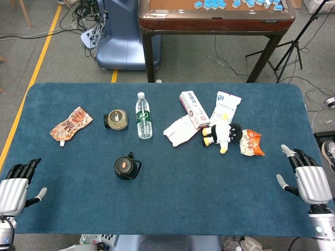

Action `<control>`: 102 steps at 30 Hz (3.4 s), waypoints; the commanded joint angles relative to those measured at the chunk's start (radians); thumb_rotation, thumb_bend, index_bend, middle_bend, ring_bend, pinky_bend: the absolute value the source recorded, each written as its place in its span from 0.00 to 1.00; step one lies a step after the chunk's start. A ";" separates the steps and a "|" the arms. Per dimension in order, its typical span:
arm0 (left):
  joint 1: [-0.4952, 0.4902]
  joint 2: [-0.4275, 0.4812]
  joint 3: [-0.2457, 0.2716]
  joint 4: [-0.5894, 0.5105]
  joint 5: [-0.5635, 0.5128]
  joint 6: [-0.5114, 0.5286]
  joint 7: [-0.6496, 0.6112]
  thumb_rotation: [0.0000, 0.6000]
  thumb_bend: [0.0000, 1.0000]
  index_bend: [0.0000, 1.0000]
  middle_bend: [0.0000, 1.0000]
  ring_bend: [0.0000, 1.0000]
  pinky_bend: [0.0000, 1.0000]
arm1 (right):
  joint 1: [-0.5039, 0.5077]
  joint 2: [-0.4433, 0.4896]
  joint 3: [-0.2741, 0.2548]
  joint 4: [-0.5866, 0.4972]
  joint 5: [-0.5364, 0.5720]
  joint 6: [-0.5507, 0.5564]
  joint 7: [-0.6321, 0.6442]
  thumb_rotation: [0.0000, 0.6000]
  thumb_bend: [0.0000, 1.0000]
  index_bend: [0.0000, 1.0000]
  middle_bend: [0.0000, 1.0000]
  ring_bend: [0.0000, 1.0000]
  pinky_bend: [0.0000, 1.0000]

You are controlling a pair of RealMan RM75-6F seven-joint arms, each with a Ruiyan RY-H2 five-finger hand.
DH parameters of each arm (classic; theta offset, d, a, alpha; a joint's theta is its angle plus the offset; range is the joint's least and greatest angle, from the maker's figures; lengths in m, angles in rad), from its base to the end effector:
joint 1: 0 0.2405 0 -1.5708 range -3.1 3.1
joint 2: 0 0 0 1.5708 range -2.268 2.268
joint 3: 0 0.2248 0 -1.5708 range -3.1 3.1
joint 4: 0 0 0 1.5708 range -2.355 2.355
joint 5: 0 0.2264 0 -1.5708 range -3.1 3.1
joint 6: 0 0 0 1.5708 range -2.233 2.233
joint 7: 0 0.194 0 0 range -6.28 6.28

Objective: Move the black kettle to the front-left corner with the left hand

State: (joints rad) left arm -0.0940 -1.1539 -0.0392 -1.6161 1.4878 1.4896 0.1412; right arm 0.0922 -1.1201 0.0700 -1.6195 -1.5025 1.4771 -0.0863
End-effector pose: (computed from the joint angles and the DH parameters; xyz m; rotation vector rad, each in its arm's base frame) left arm -0.2850 0.2298 0.1188 -1.4181 -0.8302 -0.8265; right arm -0.2835 -0.2365 0.1312 1.4092 -0.8301 0.8656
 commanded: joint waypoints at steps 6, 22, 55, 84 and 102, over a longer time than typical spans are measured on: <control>-0.001 -0.014 0.000 0.009 0.009 0.004 -0.006 1.00 0.25 0.09 0.13 0.18 0.11 | 0.002 0.001 0.003 0.002 -0.003 0.003 0.010 1.00 0.33 0.11 0.24 0.15 0.25; -0.114 -0.003 -0.018 0.060 0.125 -0.068 -0.184 1.00 0.25 0.13 0.13 0.19 0.11 | 0.027 0.053 0.079 -0.058 0.013 0.052 -0.021 1.00 0.33 0.13 0.25 0.15 0.25; -0.553 -0.058 -0.026 -0.009 0.297 -0.432 -0.322 0.55 0.17 0.20 0.13 0.01 0.03 | 0.030 0.066 0.070 -0.079 0.098 -0.008 -0.038 1.00 0.33 0.13 0.25 0.15 0.25; -0.646 -0.246 0.047 0.103 0.270 -0.546 0.004 0.55 0.17 0.21 0.14 0.01 0.02 | 0.017 0.047 0.055 -0.061 0.116 -0.019 -0.026 1.00 0.33 0.13 0.25 0.15 0.25; -0.558 -0.159 0.150 0.170 0.279 -0.448 0.061 0.58 0.17 0.24 0.17 0.01 0.02 | 0.016 0.046 0.049 -0.066 0.097 -0.016 -0.020 1.00 0.33 0.13 0.25 0.15 0.25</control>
State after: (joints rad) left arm -0.6564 -1.3168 0.1071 -1.4492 1.7668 1.0369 0.2017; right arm 0.1085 -1.0739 0.1189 -1.6854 -1.4053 1.4609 -0.1061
